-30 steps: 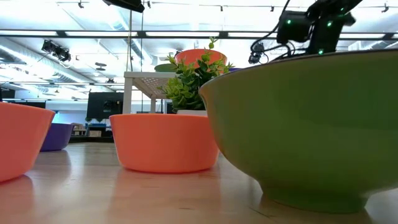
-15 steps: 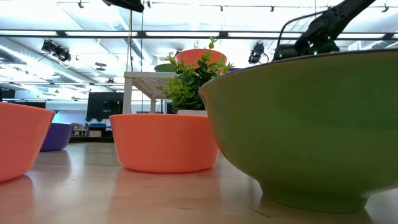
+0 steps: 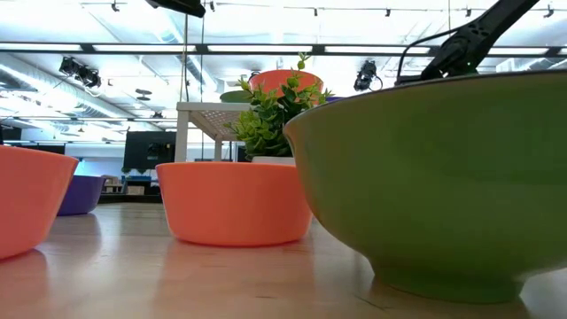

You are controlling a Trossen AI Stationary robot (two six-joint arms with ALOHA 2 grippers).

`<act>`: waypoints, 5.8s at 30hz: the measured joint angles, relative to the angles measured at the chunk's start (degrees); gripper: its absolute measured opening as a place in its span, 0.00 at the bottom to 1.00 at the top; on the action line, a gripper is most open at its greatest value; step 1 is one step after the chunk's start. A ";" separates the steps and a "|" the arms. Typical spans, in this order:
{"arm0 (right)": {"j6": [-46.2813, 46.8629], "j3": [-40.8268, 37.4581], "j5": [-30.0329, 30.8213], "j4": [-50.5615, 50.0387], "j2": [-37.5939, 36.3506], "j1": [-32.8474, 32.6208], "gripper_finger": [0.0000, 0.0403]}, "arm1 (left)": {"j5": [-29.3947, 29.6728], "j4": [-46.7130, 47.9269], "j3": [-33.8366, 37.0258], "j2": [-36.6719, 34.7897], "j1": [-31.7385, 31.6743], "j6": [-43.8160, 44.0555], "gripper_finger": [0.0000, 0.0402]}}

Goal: Pick & Place Mini bowls
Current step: Stack the blue bowl on top of the blue bowl on the shelf, then stack the white bowl on top of the white bowl on the shelf

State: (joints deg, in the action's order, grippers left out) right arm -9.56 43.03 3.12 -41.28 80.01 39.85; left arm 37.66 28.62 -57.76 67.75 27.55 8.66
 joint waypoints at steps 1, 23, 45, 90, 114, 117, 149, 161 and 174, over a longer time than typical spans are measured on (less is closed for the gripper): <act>-0.16 0.00 0.00 -0.02 0.00 0.31 0.08 | -0.01 0.00 0.00 0.00 0.00 0.01 0.42; 10.49 19.87 8.03 -18.71 -3.04 7.17 0.00 | 0.01 -0.02 0.00 0.00 0.00 -0.01 0.42; 10.85 49.39 -22.57 -20.88 2.38 2.59 0.00 | 0.03 -0.04 0.00 0.00 -0.11 -0.14 0.42; 11.07 60.06 -17.51 -28.07 21.49 -1.56 0.03 | -1.52 -0.02 0.00 0.00 -1.51 0.13 0.42; 4.55 54.22 -13.29 -21.40 5.87 -14.04 0.38 | -1.53 0.11 0.00 0.00 -1.51 0.10 0.42; 5.73 44.11 -10.23 -15.02 -1.78 -22.31 0.36 | -1.52 0.11 0.00 0.00 -1.51 0.16 0.42; 17.51 -17.20 6.99 62.10 -21.99 -71.27 0.19 | -30.91 -28.56 -16.13 43.98 5.32 -15.43 0.42; 19.93 -17.22 8.57 61.51 -21.99 -71.27 0.19 | -22.55 -14.71 -23.74 49.37 8.04 -22.28 0.42; 21.16 -17.22 8.54 61.35 -21.98 -71.27 0.19 | -26.12 -15.54 -23.69 50.08 5.22 -29.69 0.30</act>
State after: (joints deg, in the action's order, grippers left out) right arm 11.60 25.80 11.66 20.08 58.03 -31.42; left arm 11.54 13.08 -81.45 117.82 32.77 -21.03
